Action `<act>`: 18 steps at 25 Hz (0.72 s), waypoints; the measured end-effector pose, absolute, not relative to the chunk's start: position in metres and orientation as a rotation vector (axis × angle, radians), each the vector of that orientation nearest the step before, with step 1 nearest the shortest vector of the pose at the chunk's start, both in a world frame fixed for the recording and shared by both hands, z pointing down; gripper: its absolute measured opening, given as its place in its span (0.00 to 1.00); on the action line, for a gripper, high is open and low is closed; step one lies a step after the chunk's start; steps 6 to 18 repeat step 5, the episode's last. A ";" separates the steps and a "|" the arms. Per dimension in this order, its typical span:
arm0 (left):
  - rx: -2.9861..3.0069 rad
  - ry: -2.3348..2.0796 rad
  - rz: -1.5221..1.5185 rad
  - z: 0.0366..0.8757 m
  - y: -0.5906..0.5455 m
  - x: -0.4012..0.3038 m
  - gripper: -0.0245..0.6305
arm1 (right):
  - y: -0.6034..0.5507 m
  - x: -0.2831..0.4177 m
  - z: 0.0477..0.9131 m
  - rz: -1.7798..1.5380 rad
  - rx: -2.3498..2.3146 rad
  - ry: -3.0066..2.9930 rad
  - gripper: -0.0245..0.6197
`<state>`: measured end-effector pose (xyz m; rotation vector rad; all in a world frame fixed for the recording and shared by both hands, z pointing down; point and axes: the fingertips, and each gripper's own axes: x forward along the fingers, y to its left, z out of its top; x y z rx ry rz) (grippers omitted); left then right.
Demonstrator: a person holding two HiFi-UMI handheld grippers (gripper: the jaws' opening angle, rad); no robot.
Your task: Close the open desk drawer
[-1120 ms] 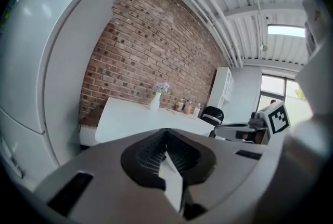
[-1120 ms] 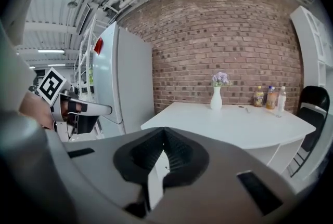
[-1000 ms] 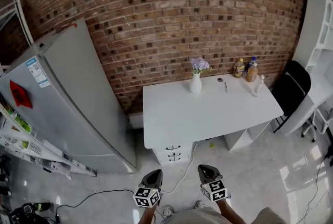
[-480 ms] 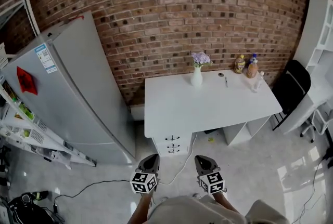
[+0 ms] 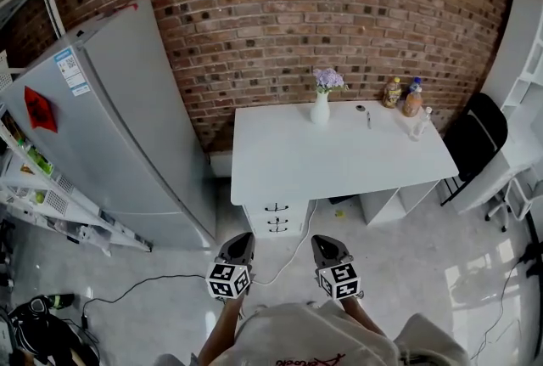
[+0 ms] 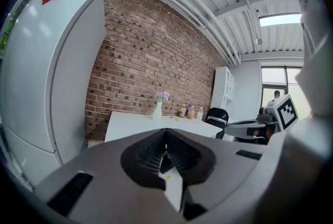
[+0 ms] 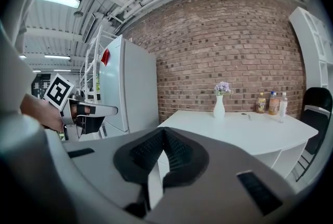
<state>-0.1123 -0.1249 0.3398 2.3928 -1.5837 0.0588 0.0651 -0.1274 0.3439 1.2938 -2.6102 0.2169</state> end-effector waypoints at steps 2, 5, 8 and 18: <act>2.400 -1.584 0.061 0.335 -0.126 -0.110 0.06 | -0.130 0.067 0.340 0.211 1.296 -2.609 0.06; 2.399 -1.585 0.065 0.333 -0.125 -0.107 0.06 | -0.130 0.070 0.338 0.211 1.294 -2.602 0.06; 2.399 -1.585 0.065 0.333 -0.125 -0.107 0.06 | -0.130 0.070 0.338 0.211 1.294 -2.602 0.06; 2.399 -1.585 0.065 0.333 -0.125 -0.107 0.06 | -0.130 0.070 0.338 0.211 1.294 -2.602 0.06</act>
